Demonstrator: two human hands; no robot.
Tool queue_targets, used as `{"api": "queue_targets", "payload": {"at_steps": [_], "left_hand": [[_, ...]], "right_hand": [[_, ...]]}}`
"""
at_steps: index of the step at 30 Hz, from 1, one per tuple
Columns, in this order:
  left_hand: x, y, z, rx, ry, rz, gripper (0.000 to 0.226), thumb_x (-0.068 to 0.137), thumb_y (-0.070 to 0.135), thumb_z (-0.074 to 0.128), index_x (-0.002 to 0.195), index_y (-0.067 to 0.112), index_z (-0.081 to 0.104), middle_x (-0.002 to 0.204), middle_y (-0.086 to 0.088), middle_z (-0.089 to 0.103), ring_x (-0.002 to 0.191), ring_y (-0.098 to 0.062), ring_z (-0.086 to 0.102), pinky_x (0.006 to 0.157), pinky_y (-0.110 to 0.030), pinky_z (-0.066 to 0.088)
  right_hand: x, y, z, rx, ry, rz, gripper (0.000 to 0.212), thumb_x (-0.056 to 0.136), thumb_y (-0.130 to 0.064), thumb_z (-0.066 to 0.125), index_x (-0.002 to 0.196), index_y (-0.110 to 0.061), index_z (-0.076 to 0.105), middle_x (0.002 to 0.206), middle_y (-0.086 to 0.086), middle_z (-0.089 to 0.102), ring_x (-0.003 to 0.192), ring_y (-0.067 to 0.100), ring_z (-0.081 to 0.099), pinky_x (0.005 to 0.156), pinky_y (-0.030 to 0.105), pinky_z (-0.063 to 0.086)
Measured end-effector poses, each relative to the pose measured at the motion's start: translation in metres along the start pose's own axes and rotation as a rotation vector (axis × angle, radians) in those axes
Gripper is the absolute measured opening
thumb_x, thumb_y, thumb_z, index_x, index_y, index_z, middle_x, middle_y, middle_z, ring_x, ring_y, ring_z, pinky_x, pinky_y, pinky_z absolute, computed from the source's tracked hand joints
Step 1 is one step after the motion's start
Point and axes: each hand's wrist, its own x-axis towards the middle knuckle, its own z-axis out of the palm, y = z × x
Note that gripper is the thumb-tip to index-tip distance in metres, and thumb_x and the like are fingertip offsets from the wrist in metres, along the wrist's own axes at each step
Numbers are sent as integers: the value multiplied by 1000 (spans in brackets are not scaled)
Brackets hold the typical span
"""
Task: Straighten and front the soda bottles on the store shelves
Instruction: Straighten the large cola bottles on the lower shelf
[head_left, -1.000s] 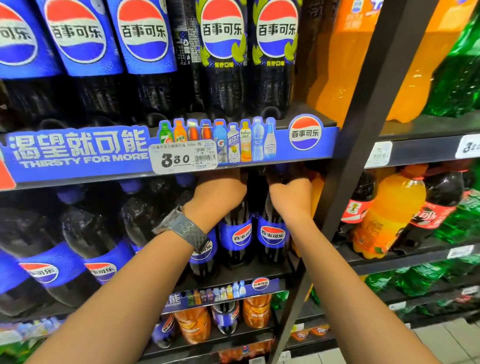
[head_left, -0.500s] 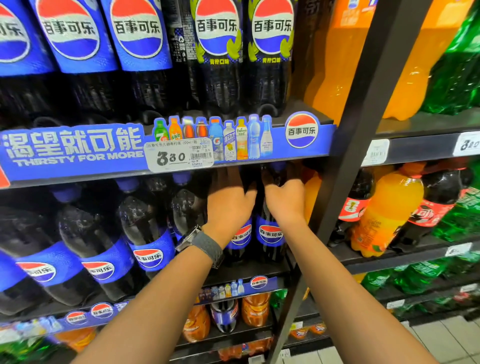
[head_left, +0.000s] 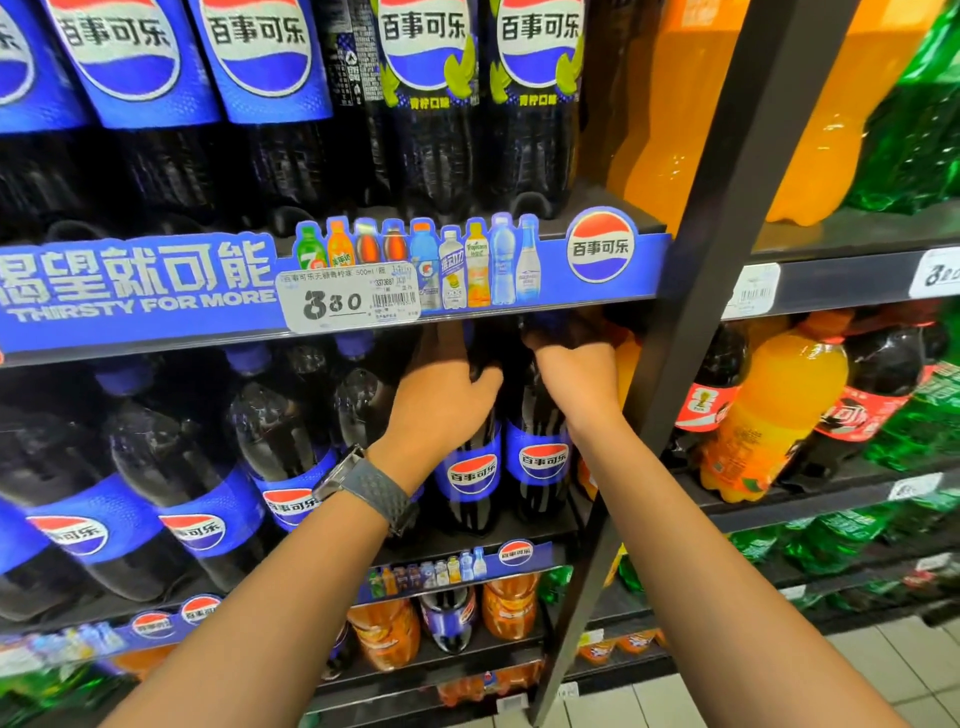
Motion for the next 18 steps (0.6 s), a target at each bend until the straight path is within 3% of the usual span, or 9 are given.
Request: {"api": "queue_targets", "payload": {"at_steps": [5,8,11,15,18], "left_hand": [[-6,0,-11,193,62,139,81,77,60,66,138,22,31,137,-7,44,115,-32,51,79,-37,50],[-12,-1,-16,260,34,180,95,67,57,76,141,26,25,140,-6,39,110,-33,55,72,-35,50],[-13,-2,-16,254,28,193,95,68,47,80,142,26,25,139,-8,42,106,-37,58,73,-37,51],[-10,-2,-16,151,15,169,92,72,41,79,145,28,23,144,-7,39,115,-36,53,83,-40,52],[-9,-5,-17,140,-19,189,92,75,38,77,146,25,20,145,-9,36,116,-37,51,84,-40,51]], "right_hand": [[-2,7,-2,-157,-20,-75,35,66,-50,73,89,-24,66,86,-7,70,79,16,67,69,35,58],[-4,9,-4,-181,-20,-134,38,68,-48,76,96,-23,66,87,-8,71,80,12,67,67,29,57],[-4,9,-4,-253,-5,-168,24,74,-44,74,76,-25,61,75,-5,69,69,13,66,62,31,57],[-6,10,-2,-362,4,-146,31,79,-42,66,66,-15,59,56,1,61,55,21,62,48,32,52],[-8,9,0,-462,-9,-161,36,80,-43,61,67,-10,61,59,5,62,58,23,63,52,36,54]]}}
